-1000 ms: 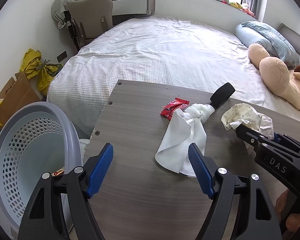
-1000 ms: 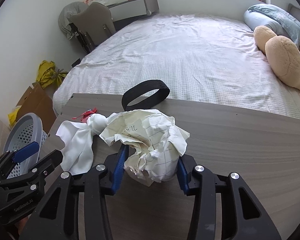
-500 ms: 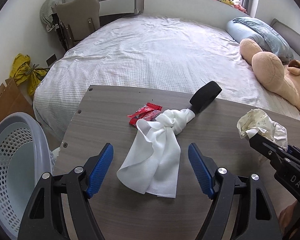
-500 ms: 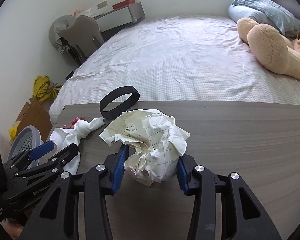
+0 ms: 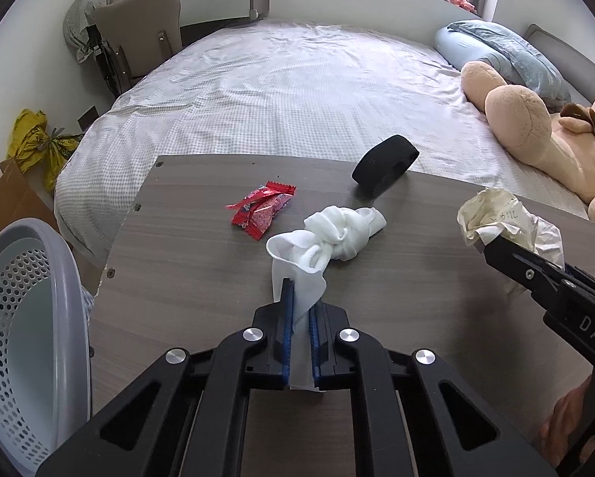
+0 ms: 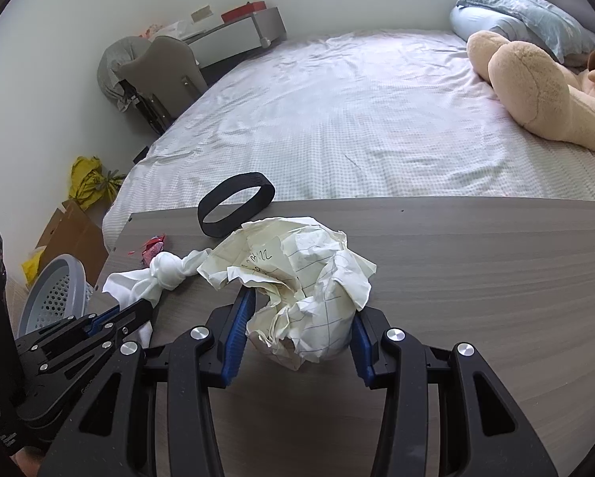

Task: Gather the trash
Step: 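Grasp the white cloth with the left gripper while the right gripper holds the paper, then carry the white cloth and crumpled paper over the blue basket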

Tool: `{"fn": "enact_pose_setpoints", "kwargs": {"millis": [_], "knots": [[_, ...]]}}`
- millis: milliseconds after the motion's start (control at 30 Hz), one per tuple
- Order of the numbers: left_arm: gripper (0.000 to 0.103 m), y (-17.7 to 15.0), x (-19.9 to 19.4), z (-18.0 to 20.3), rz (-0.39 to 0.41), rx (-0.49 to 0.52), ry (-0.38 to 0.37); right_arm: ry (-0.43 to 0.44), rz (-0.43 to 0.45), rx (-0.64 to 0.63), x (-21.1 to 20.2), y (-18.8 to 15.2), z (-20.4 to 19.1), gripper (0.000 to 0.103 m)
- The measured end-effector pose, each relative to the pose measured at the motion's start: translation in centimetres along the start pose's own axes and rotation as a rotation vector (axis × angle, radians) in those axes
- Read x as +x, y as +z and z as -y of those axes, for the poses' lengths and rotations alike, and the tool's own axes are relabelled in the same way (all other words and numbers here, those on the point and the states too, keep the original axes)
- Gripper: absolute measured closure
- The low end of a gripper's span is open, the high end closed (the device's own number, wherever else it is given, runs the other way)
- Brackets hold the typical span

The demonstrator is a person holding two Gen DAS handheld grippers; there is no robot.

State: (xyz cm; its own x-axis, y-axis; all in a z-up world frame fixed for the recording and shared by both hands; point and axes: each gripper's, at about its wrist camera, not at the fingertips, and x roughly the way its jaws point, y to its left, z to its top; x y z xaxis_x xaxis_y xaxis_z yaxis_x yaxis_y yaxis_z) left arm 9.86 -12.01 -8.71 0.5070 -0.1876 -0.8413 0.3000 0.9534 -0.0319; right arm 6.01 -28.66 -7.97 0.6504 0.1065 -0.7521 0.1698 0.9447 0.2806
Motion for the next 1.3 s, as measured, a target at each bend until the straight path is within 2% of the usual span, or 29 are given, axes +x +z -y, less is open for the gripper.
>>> {"fn": "enact_pose_setpoints", "kwargs": {"millis": [367, 667, 900, 1300], "knots": [[0.095, -1.8, -4.4, -1.7, 0.048, -0.039, 0.038, 0.034, 0.006, -0.024, -1.5, -1.3, -1.6, 0.059], [0.095, -3.7, -8.8, -5.1, 0.110, -0.103, 0.075, 0.046, 0.002, -0.073, -3.1, -2.6, -4.1, 0.059], [0.095, -5.2, -11.3, -8.1, 0.147, -0.157, 0.090, 0.073, 0.002, -0.124, -3.9, -3.4, -7.5, 0.059], [0.095, -7.2, -13.0, -13.7, 0.168, -0.254, 0.111, 0.142, -0.027, -0.218, -3.8, -4.5, -14.2, 0.059]]}}
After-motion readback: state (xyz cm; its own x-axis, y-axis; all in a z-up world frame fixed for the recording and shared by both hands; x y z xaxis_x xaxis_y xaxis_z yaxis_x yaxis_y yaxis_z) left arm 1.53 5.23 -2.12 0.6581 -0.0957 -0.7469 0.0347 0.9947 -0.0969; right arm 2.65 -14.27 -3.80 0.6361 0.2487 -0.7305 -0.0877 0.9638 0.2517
